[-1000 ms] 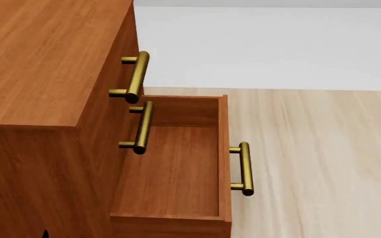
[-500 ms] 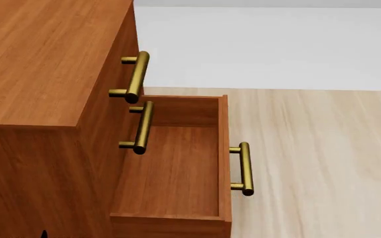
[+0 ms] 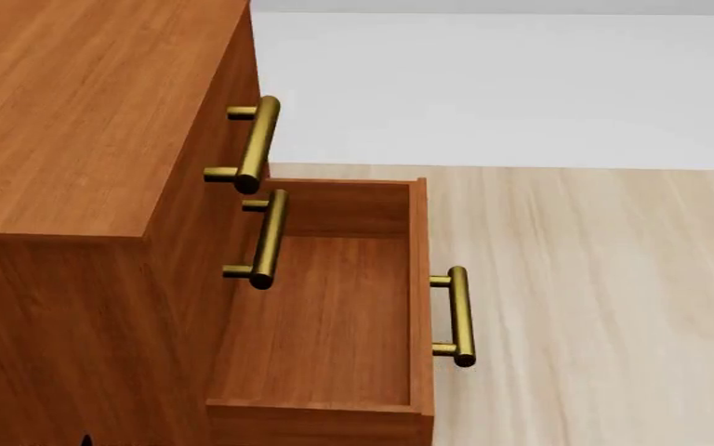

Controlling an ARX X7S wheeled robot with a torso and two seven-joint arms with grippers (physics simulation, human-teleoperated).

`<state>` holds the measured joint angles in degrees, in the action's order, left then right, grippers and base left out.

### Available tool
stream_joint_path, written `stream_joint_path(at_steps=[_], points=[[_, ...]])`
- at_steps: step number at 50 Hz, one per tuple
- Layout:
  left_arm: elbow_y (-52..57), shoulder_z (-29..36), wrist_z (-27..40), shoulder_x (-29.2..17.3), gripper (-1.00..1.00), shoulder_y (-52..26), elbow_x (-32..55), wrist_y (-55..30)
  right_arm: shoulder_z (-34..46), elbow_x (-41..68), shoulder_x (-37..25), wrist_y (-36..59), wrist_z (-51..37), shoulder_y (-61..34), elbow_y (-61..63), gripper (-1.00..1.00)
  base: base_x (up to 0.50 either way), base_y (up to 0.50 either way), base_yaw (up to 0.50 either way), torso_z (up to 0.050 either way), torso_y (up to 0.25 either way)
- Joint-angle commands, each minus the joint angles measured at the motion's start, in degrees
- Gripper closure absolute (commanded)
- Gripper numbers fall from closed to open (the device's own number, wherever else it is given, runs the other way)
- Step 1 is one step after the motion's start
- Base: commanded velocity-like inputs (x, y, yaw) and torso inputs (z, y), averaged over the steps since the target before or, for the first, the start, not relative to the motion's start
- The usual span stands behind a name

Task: Put the bowl in the bottom drawer of the cabinet.

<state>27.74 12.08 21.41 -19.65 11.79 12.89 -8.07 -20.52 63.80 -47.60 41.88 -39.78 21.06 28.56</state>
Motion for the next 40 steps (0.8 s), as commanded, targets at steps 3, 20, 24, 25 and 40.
stream_joint_path(at_steps=[3, 20, 24, 25, 40], points=[[-0.08, 0.20, 0.27, -0.19, -1.00, 0.09, 0.00, 0.17, 4.96, -2.16, 0.92, 0.18, 1.31, -4.04, -4.36, -1.00, 0.00, 0.00, 0.00, 0.000, 0.000], [-0.86, 0.30, 0.48, -0.29, -1.00, -0.21, 0.35, 0.37, 3.56, 10.17, 1.14, 7.80, -4.35, -8.59, -9.66, -1.00, 0.00, 0.00, 0.00, 0.000, 0.000], [-0.83, 0.41, 0.59, -0.32, -1.00, -0.13, 0.28, 0.43, 3.80, 11.47, 1.13, 8.59, -4.88, -9.16, -9.71, -1.00, 0.00, 0.00, 0.00, 0.000, 0.000], [-0.85, 0.44, 0.62, -0.33, -1.00, -0.13, 0.26, 0.44, 3.77, 11.49, 1.22, 8.48, -4.90, -9.24, -9.51, -1.00, 0.00, 0.00, 0.00, 0.000, 0.000], [-1.04, 0.75, 0.83, -0.46, -1.00, -0.25, 0.34, 0.51, 5.09, 10.24, 0.95, 8.42, -4.56, -10.87, -11.19, -1.00, 0.00, 0.00, 0.00, 0.000, 0.000]])
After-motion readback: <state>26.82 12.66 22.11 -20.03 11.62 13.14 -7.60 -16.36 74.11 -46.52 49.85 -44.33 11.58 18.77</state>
